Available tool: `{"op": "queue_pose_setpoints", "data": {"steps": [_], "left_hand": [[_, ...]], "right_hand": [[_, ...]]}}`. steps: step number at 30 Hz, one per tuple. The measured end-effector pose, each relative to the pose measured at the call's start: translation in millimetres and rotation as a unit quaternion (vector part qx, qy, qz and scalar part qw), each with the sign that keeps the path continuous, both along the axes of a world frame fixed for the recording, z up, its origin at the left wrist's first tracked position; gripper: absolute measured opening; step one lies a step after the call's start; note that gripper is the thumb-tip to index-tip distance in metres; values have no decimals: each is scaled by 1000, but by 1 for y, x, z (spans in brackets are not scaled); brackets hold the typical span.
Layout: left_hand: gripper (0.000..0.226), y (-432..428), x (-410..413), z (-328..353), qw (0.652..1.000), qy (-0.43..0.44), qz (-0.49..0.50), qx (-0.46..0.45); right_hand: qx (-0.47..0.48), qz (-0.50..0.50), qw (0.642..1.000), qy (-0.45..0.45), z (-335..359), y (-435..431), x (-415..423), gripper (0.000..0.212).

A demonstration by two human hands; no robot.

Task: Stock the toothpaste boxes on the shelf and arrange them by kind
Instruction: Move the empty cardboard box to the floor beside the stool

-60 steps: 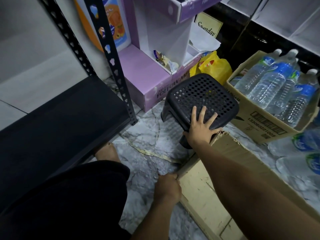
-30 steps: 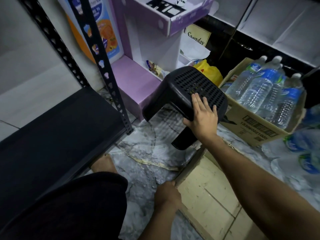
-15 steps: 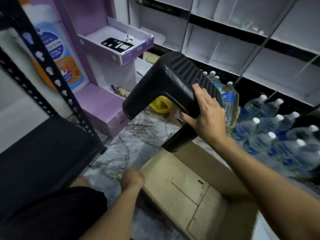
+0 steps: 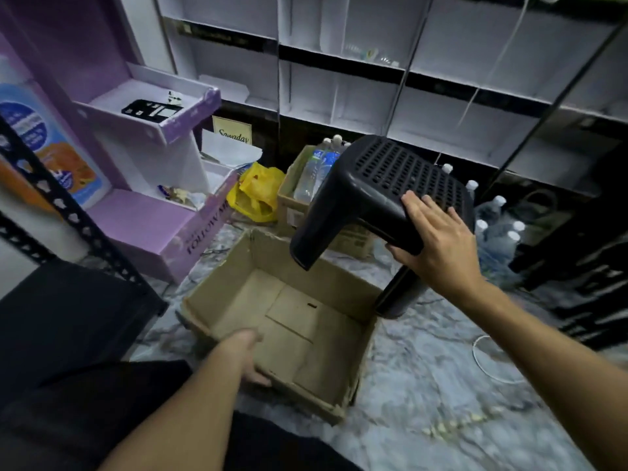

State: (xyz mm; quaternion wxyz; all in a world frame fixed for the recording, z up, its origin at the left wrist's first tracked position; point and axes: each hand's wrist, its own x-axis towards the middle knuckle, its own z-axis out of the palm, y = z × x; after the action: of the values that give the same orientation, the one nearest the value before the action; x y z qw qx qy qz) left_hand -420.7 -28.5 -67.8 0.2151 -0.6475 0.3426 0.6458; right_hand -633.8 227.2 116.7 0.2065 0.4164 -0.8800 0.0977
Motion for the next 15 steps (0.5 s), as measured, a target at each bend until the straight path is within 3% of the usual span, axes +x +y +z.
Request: {"op": "queue_pose_setpoints", "data": {"steps": [1,3,8,12,14,15], "left_hand": [[50,28,-6,13,999,15,1,52],[60,72,-16,31,996,12,-63,60],[34,105,-27,34,987,43,-155,-12],[17,103,-21,32,982,67,-175,-30],[7,98,-18,32,961,64,-253,-87],[12,95,-15,30,945,64,-297,-119]], "right_hand": [[4,-6,1000,-6,-4,12,5,88],[-1,-22,1000,-16,-13,37,15,87],[12,-46,998,-29,-39,112,40,89],[21,-70,996,-46,-67,171,51,85],[-4,-90,994,-66,-77,190,55,81],[-18,-98,992,-71,-82,197,56,78]]}}
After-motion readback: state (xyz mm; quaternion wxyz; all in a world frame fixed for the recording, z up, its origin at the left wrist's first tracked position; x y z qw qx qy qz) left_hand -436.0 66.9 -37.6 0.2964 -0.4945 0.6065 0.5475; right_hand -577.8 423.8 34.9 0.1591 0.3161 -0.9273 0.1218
